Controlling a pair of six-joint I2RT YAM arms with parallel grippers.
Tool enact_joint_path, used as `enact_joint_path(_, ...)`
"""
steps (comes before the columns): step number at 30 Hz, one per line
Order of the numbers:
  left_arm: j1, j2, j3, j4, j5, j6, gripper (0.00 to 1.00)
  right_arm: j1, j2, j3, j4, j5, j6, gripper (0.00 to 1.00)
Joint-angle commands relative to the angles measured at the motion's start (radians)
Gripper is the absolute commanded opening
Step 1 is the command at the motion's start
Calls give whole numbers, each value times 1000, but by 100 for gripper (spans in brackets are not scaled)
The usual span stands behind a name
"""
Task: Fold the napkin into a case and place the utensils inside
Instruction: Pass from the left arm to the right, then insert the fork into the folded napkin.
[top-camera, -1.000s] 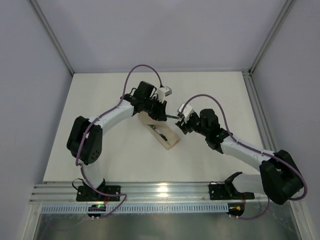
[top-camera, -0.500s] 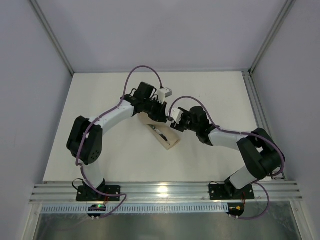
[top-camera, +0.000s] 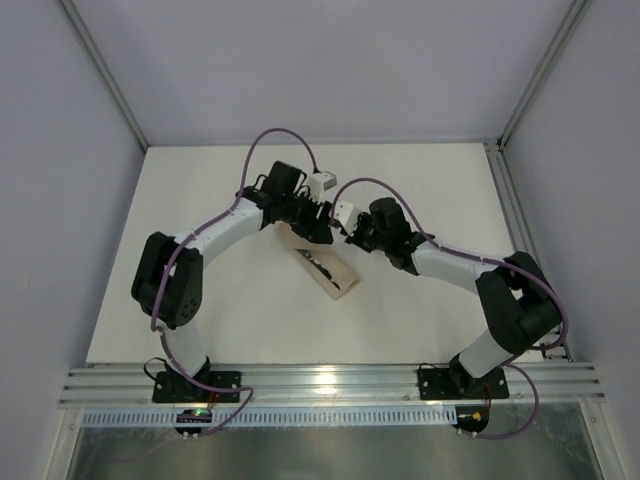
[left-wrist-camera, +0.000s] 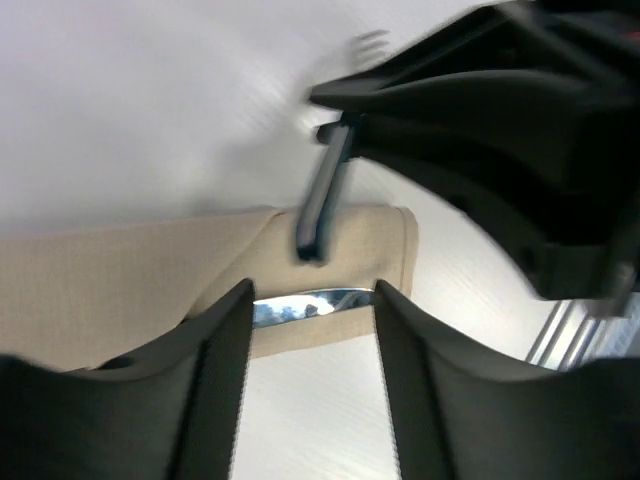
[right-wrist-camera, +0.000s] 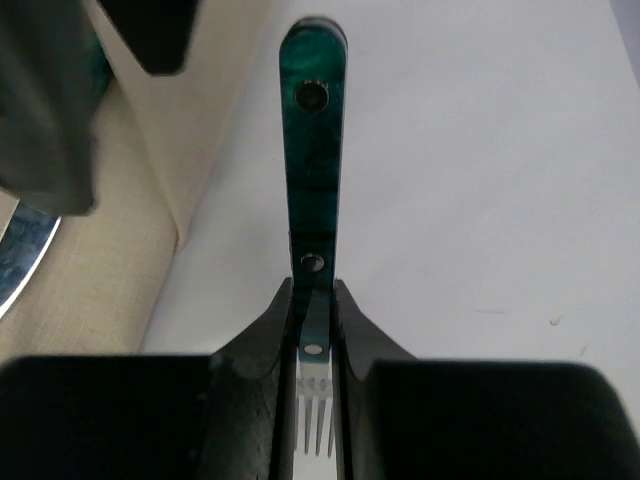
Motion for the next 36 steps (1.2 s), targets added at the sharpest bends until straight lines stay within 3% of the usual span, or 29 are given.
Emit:
enact_joint_path(1,15,-22,30,-60,-10,18,58,-11,-81,151,-247,96,119,4)
enact_joint_path(7,121,-116,-6,-37,-122,-22,63,-11,-102,263,-675,104,253,4)
enact_joint_path(10,165,-147,-37,-45,-216,-18,61,-11,-90,314,-850,35,305,4)
enact_joint_path(15,167,-76,-61,-57,-314,15,56,-11,65,461,-1097,-115,411,4)
enact_joint_path(22,167,11,-65,-23,-382,19,56,29,266,625,-1213,-167,495,4)
enact_joint_path(29,167,36,-74,18,-469,71,56,118,450,785,-1332,-138,489,4)
enact_joint_path(36,167,60,-85,43,-486,78,56,127,554,863,-1386,-80,530,4)
